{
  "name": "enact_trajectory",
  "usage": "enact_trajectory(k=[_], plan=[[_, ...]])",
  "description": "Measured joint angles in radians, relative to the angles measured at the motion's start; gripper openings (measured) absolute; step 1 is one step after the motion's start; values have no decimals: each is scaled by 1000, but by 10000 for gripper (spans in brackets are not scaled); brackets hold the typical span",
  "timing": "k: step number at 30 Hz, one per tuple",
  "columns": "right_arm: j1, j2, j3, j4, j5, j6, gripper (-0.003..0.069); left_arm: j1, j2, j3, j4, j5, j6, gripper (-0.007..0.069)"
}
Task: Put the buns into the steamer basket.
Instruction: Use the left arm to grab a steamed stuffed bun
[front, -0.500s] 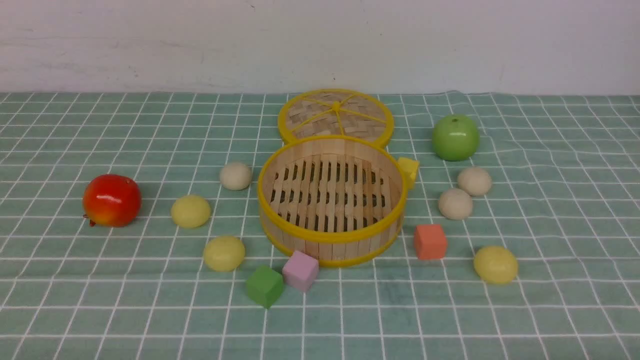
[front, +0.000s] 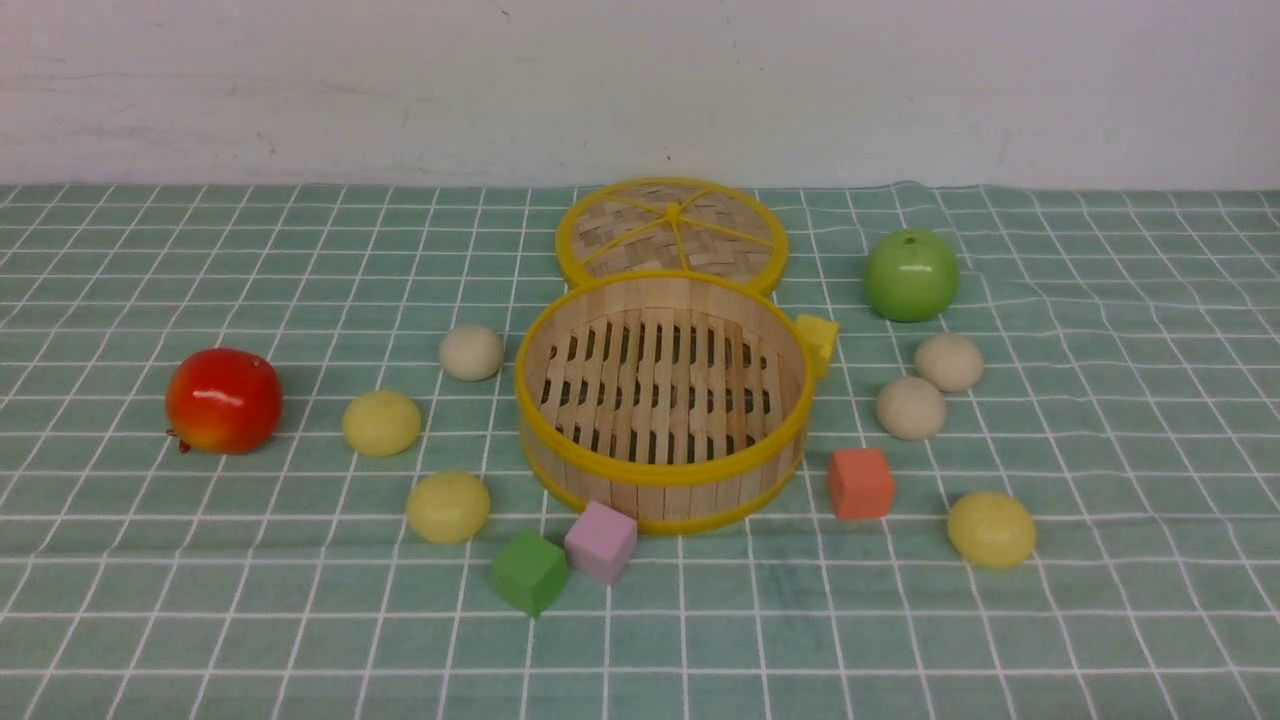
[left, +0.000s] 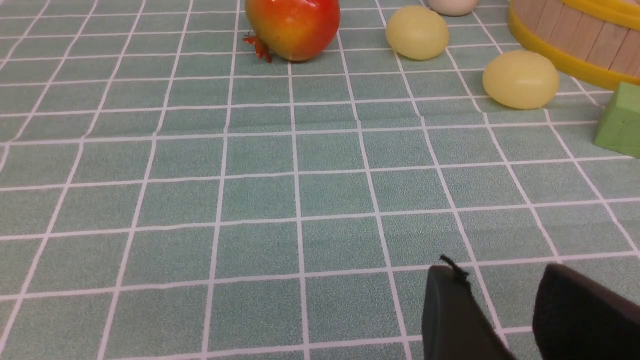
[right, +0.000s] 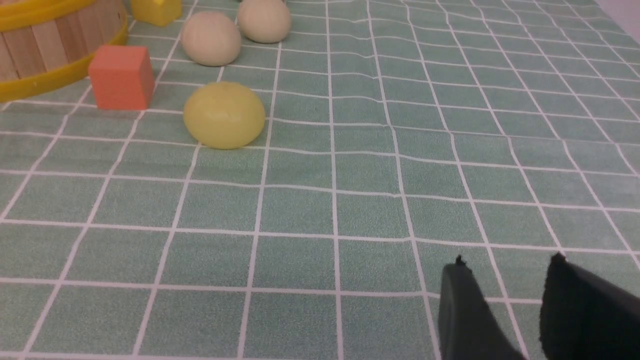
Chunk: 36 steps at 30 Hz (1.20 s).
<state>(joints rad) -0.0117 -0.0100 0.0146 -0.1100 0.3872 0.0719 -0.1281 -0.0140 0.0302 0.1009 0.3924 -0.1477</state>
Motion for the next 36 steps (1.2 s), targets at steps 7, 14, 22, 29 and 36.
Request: enact_trajectory(k=[7,14,22,29,36], plan=[[0,0,0,0,0,0,238,0,0,0,0,0,0,238],[0,0,0,0,0,0,238,0,0,0,0,-5,0,238],[0,0,0,0,0,0,238,0,0,0,-52,-104,0,238],[0,0,0,0,0,0,238,0,0,0,-214,-221,0,238],[0,0,0,0,0,0,238,0,0,0,-539,-456,0,238]])
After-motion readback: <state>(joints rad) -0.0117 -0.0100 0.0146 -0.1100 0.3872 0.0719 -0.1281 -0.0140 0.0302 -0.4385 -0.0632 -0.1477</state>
